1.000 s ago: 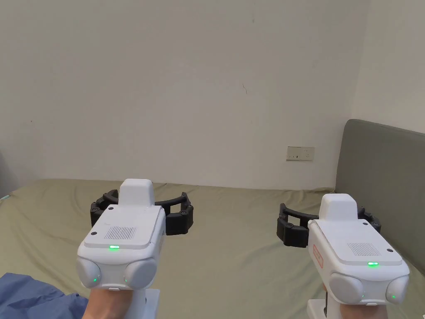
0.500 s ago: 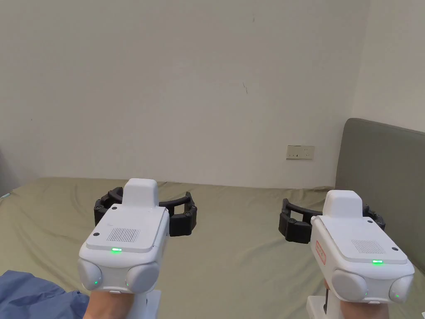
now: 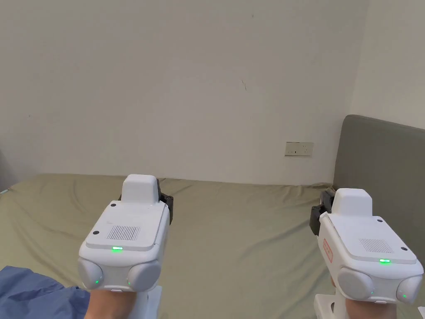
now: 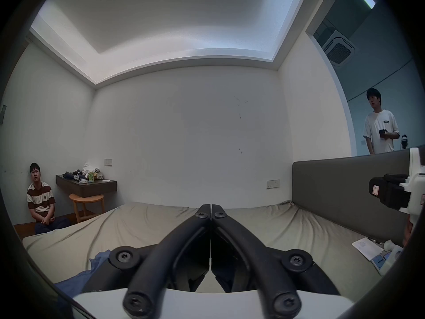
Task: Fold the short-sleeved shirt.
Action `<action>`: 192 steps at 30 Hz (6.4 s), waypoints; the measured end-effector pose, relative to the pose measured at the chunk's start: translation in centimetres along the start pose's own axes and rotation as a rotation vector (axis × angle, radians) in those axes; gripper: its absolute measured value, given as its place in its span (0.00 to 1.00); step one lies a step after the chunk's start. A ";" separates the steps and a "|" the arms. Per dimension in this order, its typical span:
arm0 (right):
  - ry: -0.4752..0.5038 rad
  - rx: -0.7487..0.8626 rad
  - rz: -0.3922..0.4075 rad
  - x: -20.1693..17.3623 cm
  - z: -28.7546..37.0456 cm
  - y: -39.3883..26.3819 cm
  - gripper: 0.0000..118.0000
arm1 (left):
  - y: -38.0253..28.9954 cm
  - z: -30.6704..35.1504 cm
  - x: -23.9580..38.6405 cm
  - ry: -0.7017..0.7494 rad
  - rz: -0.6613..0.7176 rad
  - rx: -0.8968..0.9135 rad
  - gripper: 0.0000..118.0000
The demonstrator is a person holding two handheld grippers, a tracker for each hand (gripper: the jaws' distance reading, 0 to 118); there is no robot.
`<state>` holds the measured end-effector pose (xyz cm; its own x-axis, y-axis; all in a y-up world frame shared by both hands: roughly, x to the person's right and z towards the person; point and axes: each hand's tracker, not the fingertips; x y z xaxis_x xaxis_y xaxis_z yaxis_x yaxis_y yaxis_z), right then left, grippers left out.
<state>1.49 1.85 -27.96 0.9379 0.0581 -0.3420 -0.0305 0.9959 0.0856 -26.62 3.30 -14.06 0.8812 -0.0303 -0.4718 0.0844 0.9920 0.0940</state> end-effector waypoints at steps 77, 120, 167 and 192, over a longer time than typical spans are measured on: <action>0.288 -0.057 -0.030 -10.8 -1.7 -4.0 0.00 | -0.5 0.6 -9.5 0.102 -0.168 -0.059 0.00; 0.001 -0.073 -0.030 5.5 7.5 -8.9 0.00 | -5.1 9.3 -4.2 0.112 -0.071 0.053 0.55; 0.275 -1.015 0.110 2.6 -0.5 -28.9 0.68 | -24.4 4.2 1.2 -0.248 0.029 -0.984 0.01; 0.352 -0.137 -0.210 1.1 8.2 -1.6 0.07 | -2.2 8.3 -5.6 -0.131 0.265 -0.152 0.01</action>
<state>5.42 -0.23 -20.78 0.7542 -0.1500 -0.6393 0.0802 0.9873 -0.1371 -27.88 0.26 -4.39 0.9162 0.2260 -0.3310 -0.2177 0.9740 0.0624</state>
